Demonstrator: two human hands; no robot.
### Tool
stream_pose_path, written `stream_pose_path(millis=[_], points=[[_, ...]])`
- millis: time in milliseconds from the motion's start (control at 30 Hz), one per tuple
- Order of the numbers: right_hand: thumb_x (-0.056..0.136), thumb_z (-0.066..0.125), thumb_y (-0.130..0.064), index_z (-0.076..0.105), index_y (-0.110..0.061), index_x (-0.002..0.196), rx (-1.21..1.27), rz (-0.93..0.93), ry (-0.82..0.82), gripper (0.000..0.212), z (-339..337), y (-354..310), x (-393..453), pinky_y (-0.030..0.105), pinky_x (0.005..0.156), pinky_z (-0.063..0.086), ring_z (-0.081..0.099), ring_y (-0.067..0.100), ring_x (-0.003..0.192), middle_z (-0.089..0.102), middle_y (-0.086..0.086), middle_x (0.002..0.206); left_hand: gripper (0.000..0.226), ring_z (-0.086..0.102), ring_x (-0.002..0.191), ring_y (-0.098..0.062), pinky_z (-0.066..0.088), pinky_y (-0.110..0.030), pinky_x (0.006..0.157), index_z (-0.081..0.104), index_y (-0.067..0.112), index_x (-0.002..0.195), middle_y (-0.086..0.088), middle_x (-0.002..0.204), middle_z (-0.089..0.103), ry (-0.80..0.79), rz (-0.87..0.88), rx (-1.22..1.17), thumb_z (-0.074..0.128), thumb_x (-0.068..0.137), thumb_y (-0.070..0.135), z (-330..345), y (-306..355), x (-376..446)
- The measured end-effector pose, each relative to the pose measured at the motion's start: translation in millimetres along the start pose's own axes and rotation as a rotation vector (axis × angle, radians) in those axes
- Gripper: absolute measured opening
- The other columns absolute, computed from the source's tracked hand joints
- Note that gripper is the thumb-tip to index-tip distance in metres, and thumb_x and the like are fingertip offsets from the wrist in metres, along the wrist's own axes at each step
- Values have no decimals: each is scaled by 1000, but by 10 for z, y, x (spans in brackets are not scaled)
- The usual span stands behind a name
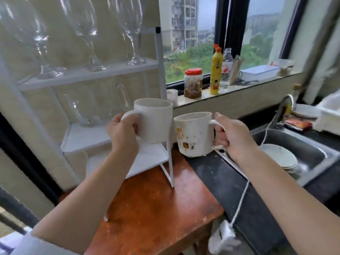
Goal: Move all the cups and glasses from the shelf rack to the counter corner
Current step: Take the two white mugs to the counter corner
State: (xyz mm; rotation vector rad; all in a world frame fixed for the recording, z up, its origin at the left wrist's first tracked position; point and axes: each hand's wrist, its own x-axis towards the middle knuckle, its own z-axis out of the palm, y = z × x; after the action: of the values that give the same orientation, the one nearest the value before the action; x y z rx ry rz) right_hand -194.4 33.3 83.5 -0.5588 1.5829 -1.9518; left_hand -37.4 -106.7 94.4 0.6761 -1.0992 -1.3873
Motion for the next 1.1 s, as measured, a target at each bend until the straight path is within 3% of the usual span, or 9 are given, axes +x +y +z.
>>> stream_pose_path(millis=[200,333,433,567,667,767,933,1100], points=[[93,42,-19,36,-15,51,86,-20,319,43,-1190,-108,-262,13,26,14,20,1,22,29,-5,35,38,32,33,-2,24,-14,34,41,15,46,11,23,35,-244,-94,70,47,73,-11,1036,-465,-613],[93,41,-20,34,-14,50,128,-58,524,45,-2114,-252,-596,13,29,14,19,1,20,26,-9,22,31,37,42,-9,29,-9,32,50,16,53,3,43,43,-407,-176,46,51,77,-5,1817,-735,-1264],[93,42,-22,34,-14,49,163,-68,664,45,-2937,-406,-934,17,34,15,19,4,22,25,-9,23,20,33,41,-10,25,-15,38,47,14,52,-1,48,37,-533,-281,-11,54,66,3,2520,-909,-1922],[90,43,-19,37,-14,49,135,-86,841,42,-4097,-679,-1397,17,34,17,20,5,23,26,-9,24,30,27,44,-15,19,-21,45,44,13,49,-1,41,36,-629,-424,-87,47,72,-6,3498,-1054,-3007],[89,44,-18,39,-13,49,138,-115,975,41,-4830,-846,-1723,12,29,16,19,5,21,26,-9,23,31,29,46,-16,21,-23,46,42,13,49,-4,49,35,-720,-486,-88,47,73,-5,4089,-1105,-3750],[89,44,-22,40,-15,49,145,-120,1095,40,-5533,-990,-2038,17,33,19,20,5,20,27,-9,22,30,35,50,-15,26,-25,48,43,14,52,-4,54,40,-789,-554,-86,48,75,-4,4617,-1166,-4405],[89,50,-25,42,-15,53,235,-193,1274,38,-6572,-1116,-2423,8,25,20,23,3,17,30,-10,23,27,34,56,-14,27,-26,52,43,17,52,-1,58,40,-936,-558,-60,46,71,-3,5458,-1442,-5252],[84,61,-18,41,-15,54,147,-255,1383,36,-7552,-1181,-2531,11,24,24,32,2,18,37,-10,30,28,37,61,-15,30,-26,55,45,18,55,0,62,42,-1085,-518,-27,46,74,-3,6454,-1798,-5962]])
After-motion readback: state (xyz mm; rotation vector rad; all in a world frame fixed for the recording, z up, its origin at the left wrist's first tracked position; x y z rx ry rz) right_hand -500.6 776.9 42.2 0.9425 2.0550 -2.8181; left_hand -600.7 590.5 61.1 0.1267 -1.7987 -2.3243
